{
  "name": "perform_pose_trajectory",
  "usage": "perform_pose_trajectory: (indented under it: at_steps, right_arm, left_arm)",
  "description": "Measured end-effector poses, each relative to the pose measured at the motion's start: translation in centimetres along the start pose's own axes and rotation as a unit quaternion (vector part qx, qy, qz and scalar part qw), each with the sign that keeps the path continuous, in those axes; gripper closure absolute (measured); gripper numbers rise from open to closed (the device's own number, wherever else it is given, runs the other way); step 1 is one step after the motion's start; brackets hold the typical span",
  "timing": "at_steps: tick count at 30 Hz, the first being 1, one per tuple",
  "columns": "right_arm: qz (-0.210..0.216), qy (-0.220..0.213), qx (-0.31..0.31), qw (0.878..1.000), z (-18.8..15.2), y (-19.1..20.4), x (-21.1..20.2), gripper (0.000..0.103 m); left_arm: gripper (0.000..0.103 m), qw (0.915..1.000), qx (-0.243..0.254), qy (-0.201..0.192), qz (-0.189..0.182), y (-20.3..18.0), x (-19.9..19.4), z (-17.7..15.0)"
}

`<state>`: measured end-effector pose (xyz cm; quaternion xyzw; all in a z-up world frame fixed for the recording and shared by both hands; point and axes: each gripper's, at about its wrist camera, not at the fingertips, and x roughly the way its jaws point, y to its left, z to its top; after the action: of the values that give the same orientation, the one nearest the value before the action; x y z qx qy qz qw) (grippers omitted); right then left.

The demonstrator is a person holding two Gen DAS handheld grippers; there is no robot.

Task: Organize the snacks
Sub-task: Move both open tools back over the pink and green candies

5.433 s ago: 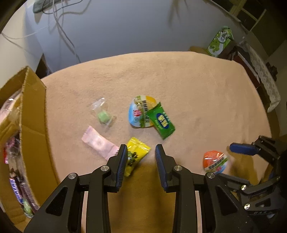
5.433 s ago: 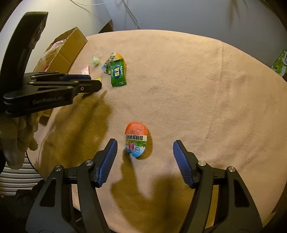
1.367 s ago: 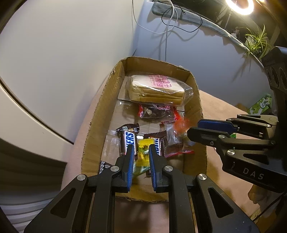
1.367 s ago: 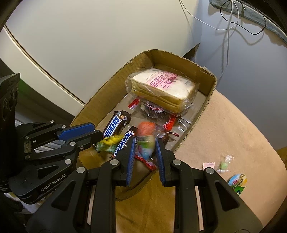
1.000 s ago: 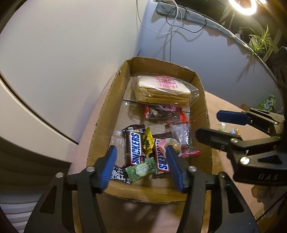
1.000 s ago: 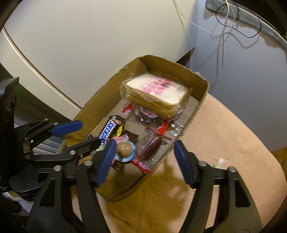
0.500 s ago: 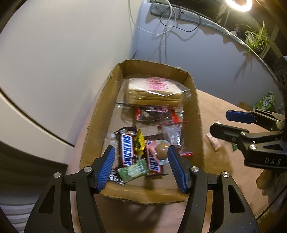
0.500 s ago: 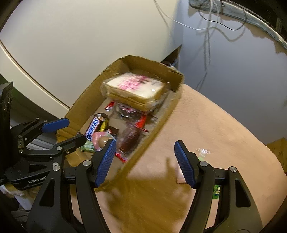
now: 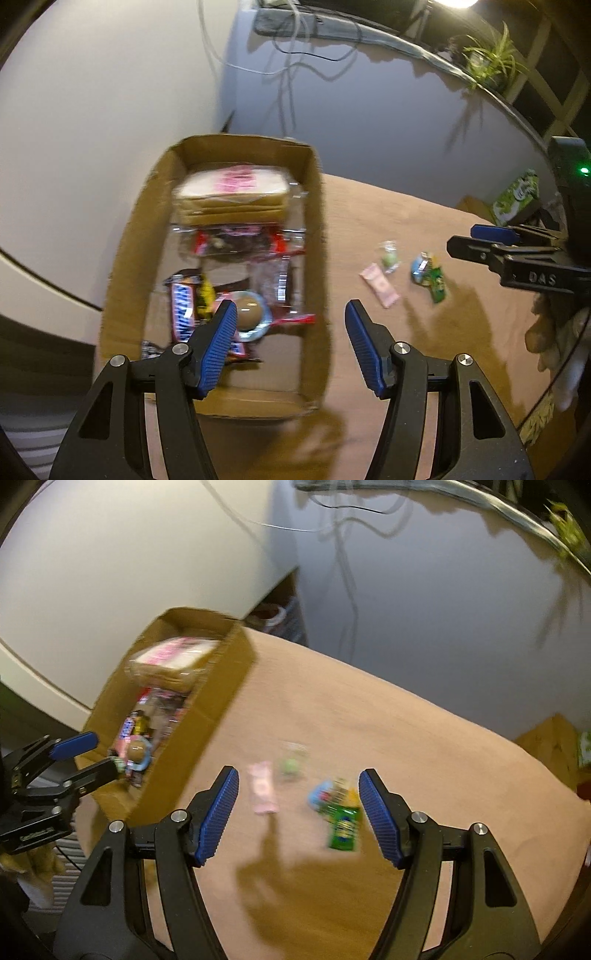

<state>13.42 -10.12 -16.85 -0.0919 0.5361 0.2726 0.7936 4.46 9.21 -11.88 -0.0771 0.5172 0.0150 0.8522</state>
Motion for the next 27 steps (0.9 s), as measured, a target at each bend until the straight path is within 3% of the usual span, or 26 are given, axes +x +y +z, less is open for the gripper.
perform_pose_trajectory:
  at_steps: [7, 14, 19, 23, 27]
  right_arm:
    - [-0.007, 0.01, 0.032, 0.999, -1.6, -3.7, 0.1, 0.033]
    - [-0.003, 0.023, 0.027, 0.999, -3.3, -4.2, 1.0, 0.033]
    - [-0.003, 0.03, 0.018, 0.999, -4.3, -4.3, 1.5, 0.033]
    - [0.008, 0.032, 0.021, 0.999, -4.7, -4.6, 1.8, 0.033]
    - [0.023, 0.039, 0.014, 0.999, -4.8, -4.6, 2.5, 0.043]
  left_arm:
    - [0.043, 0.9993, 0.027, 0.006, -0.027, -3.6, 0.6, 0.0]
    - [0.043, 0.9972, 0.047, 0.027, -0.051, -6.8, 2.5, 0.1]
    - [0.058, 0.9956, 0.05, 0.047, -0.064, -8.6, 4.3, 0.4]
    - [0.064, 0.9946, 0.045, 0.063, -0.069, -9.3, 5.7, 0.3]
    - [0.068, 0.9943, 0.028, 0.074, -0.071, -9.6, 6.9, 0.3]
